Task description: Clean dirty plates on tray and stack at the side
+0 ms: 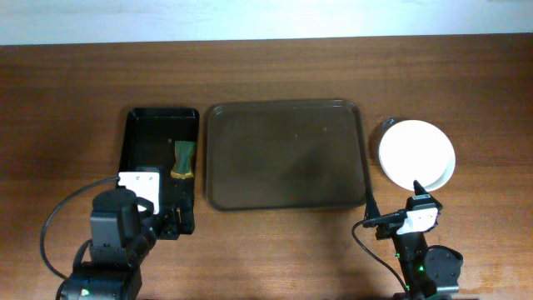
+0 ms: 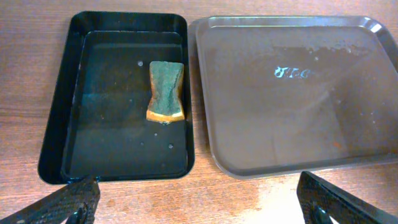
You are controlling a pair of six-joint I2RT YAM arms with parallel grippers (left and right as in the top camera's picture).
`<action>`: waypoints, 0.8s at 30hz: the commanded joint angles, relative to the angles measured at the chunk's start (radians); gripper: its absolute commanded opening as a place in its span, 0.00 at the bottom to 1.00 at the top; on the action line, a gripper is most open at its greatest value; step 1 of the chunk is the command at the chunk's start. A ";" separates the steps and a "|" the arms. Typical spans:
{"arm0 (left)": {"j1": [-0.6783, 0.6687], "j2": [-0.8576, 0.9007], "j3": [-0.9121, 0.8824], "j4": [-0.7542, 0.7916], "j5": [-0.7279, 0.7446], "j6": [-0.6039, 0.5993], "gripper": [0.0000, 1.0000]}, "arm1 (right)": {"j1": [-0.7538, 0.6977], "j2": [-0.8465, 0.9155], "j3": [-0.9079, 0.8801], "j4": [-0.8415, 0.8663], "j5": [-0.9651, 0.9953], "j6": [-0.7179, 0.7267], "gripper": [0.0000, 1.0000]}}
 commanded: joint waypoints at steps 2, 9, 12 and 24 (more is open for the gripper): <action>-0.001 -0.004 -0.005 0.000 0.011 -0.010 1.00 | 0.008 -0.011 -0.006 -0.005 0.013 -0.006 0.98; -0.001 -0.094 -0.060 0.028 -0.024 -0.002 1.00 | 0.008 -0.011 -0.006 -0.005 0.013 -0.006 0.98; -0.001 -0.254 -0.247 0.220 -0.011 -0.003 1.00 | 0.008 -0.011 -0.006 -0.005 0.013 -0.006 0.98; -0.001 -0.675 -0.750 0.931 -0.041 0.040 1.00 | 0.008 -0.011 -0.006 -0.005 0.013 -0.006 0.98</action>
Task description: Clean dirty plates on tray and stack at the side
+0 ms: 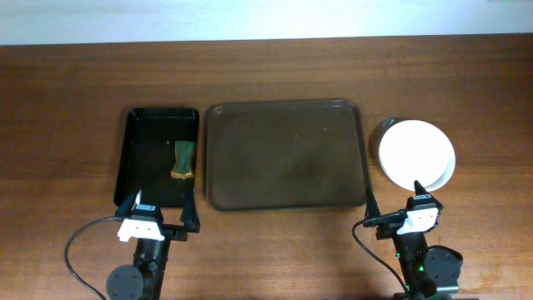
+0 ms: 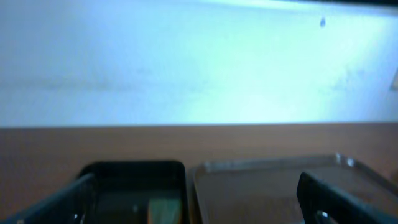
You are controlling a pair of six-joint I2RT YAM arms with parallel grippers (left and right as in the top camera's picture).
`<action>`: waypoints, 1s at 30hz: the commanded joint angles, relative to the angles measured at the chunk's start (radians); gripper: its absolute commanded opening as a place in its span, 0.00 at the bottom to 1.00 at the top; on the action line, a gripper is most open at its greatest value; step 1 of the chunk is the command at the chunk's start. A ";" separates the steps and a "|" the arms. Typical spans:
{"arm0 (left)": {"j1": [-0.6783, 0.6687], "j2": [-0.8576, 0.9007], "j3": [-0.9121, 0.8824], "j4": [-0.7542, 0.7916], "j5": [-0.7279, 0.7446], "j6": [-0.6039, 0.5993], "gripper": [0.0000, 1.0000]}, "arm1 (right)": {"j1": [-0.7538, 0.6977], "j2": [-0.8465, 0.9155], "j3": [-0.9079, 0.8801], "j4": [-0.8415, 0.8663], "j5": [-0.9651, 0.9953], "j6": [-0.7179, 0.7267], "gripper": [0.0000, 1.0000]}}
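Observation:
The brown tray (image 1: 287, 154) lies mid-table with only small specks on it and no plate. To its right, off the tray, a white plate (image 1: 416, 154) rests on top of a darker dish (image 1: 385, 129). My left gripper (image 1: 158, 212) is open and holds nothing, low at the near end of the black basin (image 1: 158, 133). In the blurred left wrist view its fingers (image 2: 336, 199) frame the basin (image 2: 134, 180) and the tray (image 2: 273, 183). My right gripper (image 1: 393, 200) stands open just in front of the plates, touching nothing.
A green and yellow sponge (image 1: 182, 161) lies in the black basin, also visible as the sponge (image 2: 163, 213) in the wrist view. A pale wall (image 2: 199, 62) rises behind the wooden table (image 1: 75, 108). Both arm bases sit at the near edge.
My left arm has folded back toward the near edge. Its camera, which looked down on the basin and tray, now looks level across the table at the wall. The gripper stays open. The right arm is unmoved.

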 commanded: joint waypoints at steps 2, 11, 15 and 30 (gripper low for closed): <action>0.000 -0.035 -0.025 -0.031 -0.027 0.069 1.00 | 0.008 -0.009 -0.006 -0.004 0.006 -0.006 0.98; 0.000 -0.035 -0.024 -0.177 -0.027 0.069 1.00 | 0.008 -0.009 -0.006 -0.004 0.006 -0.006 0.98; 0.000 -0.035 -0.024 -0.177 -0.027 0.069 1.00 | 0.008 -0.009 -0.006 -0.004 0.006 -0.006 0.98; 0.000 -0.035 -0.024 -0.177 -0.027 0.069 1.00 | 0.008 -0.009 -0.006 -0.004 0.006 -0.006 0.98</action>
